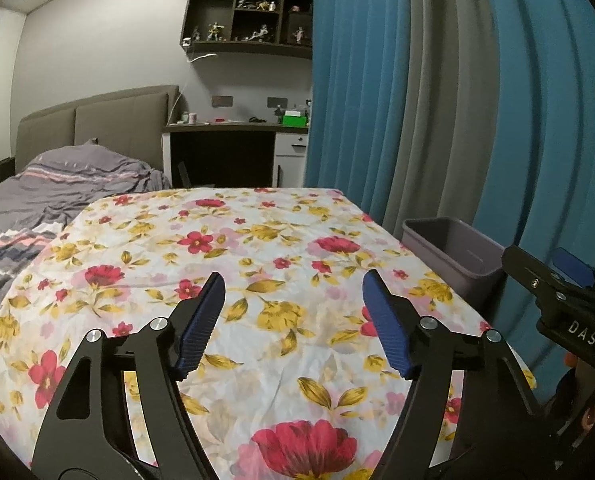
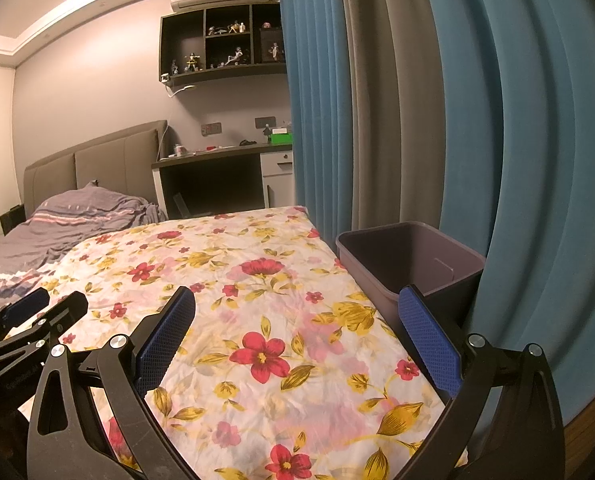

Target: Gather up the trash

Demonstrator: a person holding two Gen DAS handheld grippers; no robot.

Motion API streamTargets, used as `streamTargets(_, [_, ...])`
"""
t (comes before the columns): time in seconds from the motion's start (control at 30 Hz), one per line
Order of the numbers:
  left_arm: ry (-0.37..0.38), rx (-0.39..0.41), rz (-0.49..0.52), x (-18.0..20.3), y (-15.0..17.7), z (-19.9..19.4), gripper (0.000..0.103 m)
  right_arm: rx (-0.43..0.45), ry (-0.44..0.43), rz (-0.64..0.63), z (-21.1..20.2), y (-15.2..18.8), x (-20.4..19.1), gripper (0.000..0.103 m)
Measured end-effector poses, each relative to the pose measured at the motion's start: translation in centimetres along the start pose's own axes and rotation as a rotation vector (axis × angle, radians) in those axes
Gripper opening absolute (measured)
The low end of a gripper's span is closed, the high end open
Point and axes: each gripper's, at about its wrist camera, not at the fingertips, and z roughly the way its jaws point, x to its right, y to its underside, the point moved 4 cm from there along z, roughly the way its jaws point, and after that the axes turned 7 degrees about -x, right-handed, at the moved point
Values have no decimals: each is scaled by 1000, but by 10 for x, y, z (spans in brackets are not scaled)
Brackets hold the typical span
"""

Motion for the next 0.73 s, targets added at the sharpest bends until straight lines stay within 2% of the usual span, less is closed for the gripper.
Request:
streamTargets(0.4, [-8,-8,-5,2,0,3,70,-1,-1,3,1,-1,1,97])
streamTargets(0.5, [-22,-14,-7,0,-2,5,78,1,-2,4,1,-1,0,97])
streamTargets(0.53, [-27,-14,-8,0,-2,5,83,2,-3,4,1,-2,-1,97])
streamTargets(0.73, [-45,-6,-12,-4,-6,5,96,4,-4,13,2,-2,-10,97])
